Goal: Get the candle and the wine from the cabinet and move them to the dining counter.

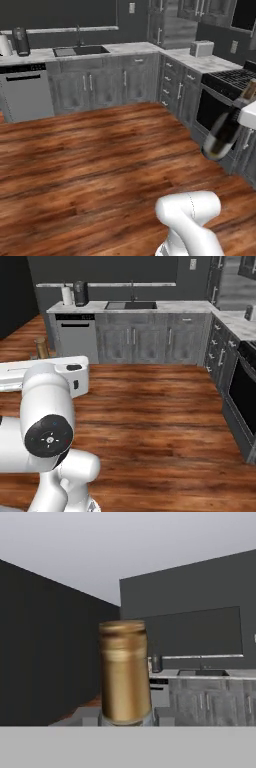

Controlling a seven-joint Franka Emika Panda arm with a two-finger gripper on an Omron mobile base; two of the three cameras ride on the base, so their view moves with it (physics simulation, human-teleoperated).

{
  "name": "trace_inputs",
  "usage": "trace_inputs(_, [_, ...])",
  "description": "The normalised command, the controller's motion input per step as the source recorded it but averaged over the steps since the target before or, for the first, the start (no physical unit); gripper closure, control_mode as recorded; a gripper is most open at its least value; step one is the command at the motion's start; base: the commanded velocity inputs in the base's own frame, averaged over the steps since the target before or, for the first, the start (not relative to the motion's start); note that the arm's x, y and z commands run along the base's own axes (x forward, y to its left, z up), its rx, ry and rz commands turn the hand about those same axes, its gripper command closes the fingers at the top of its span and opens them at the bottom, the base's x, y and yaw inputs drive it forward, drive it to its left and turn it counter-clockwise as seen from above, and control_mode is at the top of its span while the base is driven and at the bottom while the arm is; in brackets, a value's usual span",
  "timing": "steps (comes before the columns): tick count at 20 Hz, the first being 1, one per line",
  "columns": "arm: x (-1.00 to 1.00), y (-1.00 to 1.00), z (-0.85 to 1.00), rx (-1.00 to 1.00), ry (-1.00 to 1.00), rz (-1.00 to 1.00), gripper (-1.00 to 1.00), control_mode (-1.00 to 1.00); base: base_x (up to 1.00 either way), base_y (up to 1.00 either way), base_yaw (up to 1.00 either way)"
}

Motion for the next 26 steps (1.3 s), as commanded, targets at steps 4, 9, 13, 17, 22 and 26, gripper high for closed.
trace_inputs(4, [0.0,0.0,0.0,0.0,0.0,0.0,1.0,1.0,-0.62,-0.04,0.41])
trace_inputs(9, [0.0,0.0,0.0,0.0,0.0,0.0,1.0,1.0,-0.66,-0.02,0.38])
trace_inputs(13, [0.0,0.0,0.0,0.0,0.0,0.0,1.0,1.0,-0.56,0.0,0.34])
trace_inputs(17, [0.0,0.0,0.0,0.0,0.0,0.0,1.0,1.0,-0.02,0.05,0.24])
trace_inputs(22, [0.0,0.0,0.0,0.0,0.0,0.0,1.0,1.0,0.61,0.26,0.12])
trace_inputs(26, [0.0,0.0,0.0,0.0,0.0,0.0,1.0,1.0,0.68,0.32,0.12])
